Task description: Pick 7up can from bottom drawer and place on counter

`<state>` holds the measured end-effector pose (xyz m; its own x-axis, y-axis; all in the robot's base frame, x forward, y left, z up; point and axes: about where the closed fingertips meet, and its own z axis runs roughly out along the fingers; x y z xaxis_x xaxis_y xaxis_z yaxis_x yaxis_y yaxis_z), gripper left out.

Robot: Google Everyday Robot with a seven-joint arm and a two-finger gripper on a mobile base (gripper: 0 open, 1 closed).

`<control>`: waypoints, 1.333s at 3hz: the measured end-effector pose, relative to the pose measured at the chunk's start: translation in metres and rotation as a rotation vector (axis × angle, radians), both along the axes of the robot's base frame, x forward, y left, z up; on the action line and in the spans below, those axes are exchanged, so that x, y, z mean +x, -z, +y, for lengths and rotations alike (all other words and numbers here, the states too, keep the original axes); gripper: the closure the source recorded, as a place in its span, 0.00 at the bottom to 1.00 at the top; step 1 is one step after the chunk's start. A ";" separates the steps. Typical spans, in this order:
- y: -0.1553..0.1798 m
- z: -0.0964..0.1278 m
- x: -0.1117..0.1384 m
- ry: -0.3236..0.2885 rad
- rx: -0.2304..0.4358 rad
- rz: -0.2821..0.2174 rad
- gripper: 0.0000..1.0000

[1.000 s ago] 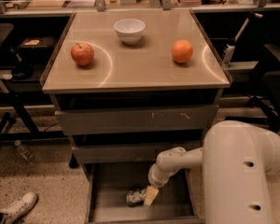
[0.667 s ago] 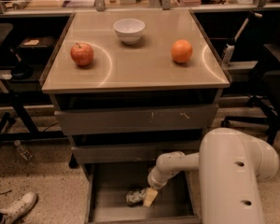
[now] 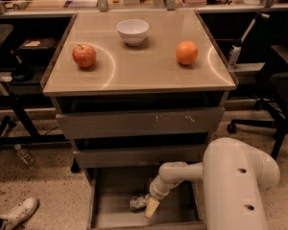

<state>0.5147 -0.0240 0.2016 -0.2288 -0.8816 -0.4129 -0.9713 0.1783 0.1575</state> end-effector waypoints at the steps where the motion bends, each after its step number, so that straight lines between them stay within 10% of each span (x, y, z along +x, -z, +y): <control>1: 0.005 0.007 0.000 -0.066 0.010 -0.013 0.00; 4: 0.047 0.012 0.016 -0.142 0.062 -0.017 0.00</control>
Offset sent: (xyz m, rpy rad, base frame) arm 0.0321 0.0078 -0.0204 0.0240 -0.0721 0.1718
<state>0.5306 -0.0118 0.1550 -0.0963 -0.8773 -0.4703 -0.9886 0.0294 0.1475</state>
